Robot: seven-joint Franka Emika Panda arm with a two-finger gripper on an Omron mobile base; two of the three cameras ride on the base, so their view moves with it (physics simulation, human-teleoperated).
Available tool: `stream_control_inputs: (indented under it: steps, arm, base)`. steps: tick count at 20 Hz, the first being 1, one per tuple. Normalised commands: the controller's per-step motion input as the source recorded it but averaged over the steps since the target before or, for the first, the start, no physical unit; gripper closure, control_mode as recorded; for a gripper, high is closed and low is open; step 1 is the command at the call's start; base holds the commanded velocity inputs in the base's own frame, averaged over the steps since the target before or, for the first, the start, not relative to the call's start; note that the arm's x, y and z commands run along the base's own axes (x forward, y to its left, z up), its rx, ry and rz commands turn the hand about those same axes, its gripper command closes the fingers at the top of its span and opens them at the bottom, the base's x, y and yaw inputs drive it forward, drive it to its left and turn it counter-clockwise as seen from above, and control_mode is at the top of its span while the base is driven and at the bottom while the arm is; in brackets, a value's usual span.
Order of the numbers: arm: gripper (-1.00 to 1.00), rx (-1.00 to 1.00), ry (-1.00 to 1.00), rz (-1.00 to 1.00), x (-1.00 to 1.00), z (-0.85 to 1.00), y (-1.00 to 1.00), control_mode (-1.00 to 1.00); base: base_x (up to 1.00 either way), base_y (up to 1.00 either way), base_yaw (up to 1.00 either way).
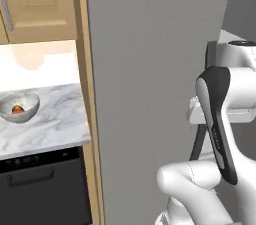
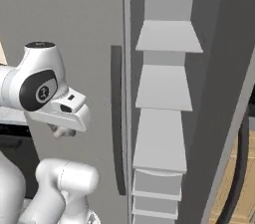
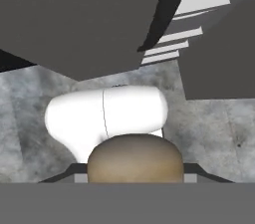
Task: Take the mango, mushroom, and squash from the freezer and place them in the bowl on the counter.
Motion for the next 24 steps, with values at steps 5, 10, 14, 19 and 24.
stream_control_inputs:
  steps: [5, 10, 14, 19, 24]
  arm:
    - [1.00, 0.00, 0.00, 0.00, 0.00, 0.00, 0.00, 1.00]
    - [1.00, 0.00, 0.00, 0.00, 0.00, 0.00, 0.00, 1.00]
    - [1.00, 0.00, 0.00, 0.00, 0.00, 0.00, 0.00, 1.00]
    - [1.00, 0.00, 0.00, 0.00, 0.00, 0.00, 0.00, 1.00]
    - [1.00, 0.00, 0.00, 0.00, 0.00, 0.00, 0.00, 1.00]
  base:
    - [-0.07, 0.99, 0.00]
    - [0.00, 1.00, 0.00]
    - [0.00, 0.98, 0.00]
    - [0.00, 0.90, 0.00]
    - [0.00, 0.61, -0.01]
